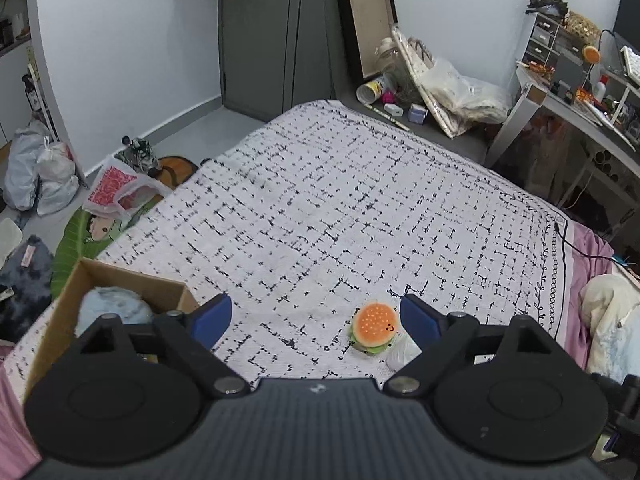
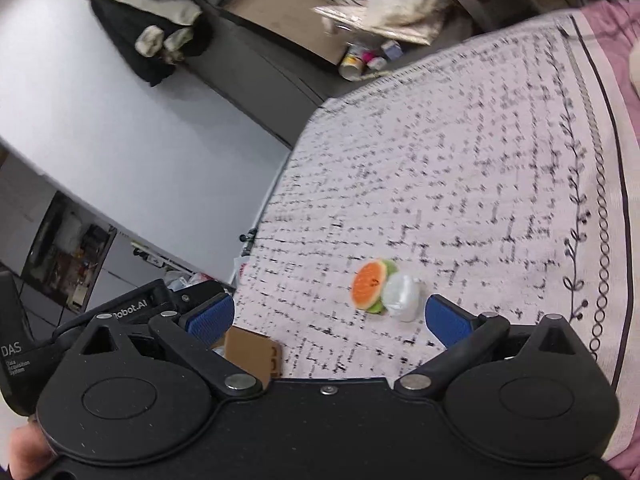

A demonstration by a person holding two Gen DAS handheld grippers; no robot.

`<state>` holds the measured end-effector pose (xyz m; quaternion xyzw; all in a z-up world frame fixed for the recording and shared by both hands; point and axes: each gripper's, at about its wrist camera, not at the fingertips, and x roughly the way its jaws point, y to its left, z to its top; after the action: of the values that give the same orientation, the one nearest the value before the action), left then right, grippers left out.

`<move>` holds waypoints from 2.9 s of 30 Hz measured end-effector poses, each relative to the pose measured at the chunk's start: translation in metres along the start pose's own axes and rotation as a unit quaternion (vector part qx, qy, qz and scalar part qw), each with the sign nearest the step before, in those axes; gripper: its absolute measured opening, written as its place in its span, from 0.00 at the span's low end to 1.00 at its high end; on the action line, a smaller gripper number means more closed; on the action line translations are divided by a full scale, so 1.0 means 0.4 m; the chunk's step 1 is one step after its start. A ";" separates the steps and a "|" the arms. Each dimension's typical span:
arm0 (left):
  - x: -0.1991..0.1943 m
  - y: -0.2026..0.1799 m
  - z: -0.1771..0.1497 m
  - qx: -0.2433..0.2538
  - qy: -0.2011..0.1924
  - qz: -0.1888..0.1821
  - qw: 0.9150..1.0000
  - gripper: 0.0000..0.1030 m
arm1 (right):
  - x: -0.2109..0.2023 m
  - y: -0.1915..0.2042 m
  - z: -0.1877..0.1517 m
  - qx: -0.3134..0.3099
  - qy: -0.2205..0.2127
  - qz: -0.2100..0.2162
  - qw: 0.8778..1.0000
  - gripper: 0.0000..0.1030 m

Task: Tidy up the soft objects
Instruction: 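Move both tools to the orange burger plush and clear plastic bag, then grasp the orange burger plush with the left tool while the right tool grasps the clear bag, then carry the burger plush and clear bag over the cardboard box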

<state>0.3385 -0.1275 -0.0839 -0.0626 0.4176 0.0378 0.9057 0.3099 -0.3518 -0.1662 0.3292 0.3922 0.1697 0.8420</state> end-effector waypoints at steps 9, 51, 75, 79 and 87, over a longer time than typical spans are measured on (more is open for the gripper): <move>0.118 -0.020 -0.008 -0.030 0.029 -0.032 0.999 0.87 | 0.064 -0.072 0.007 0.038 0.009 -0.012 0.999 0.99; 0.422 -0.046 -0.076 -0.067 0.130 -0.119 0.982 0.37 | 0.306 -0.108 -0.018 0.019 0.049 -0.089 0.995 0.30; 0.161 0.093 -0.055 -0.060 0.061 -0.096 0.992 0.37 | 0.192 0.051 0.010 -0.040 0.013 -0.001 0.999 0.30; 0.114 0.129 -0.047 -0.056 0.049 -0.088 0.993 0.37 | 0.175 0.092 0.003 -0.060 0.010 0.007 0.998 0.30; 0.043 0.208 -0.048 -0.068 0.030 -0.077 0.994 0.37 | 0.160 0.177 -0.023 -0.100 0.011 0.027 0.995 0.30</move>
<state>0.3250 -0.0477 -0.1161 -0.1567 0.4348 -0.0059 0.8867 0.3414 -0.2618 -0.1568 0.2522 0.3732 0.2343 0.8615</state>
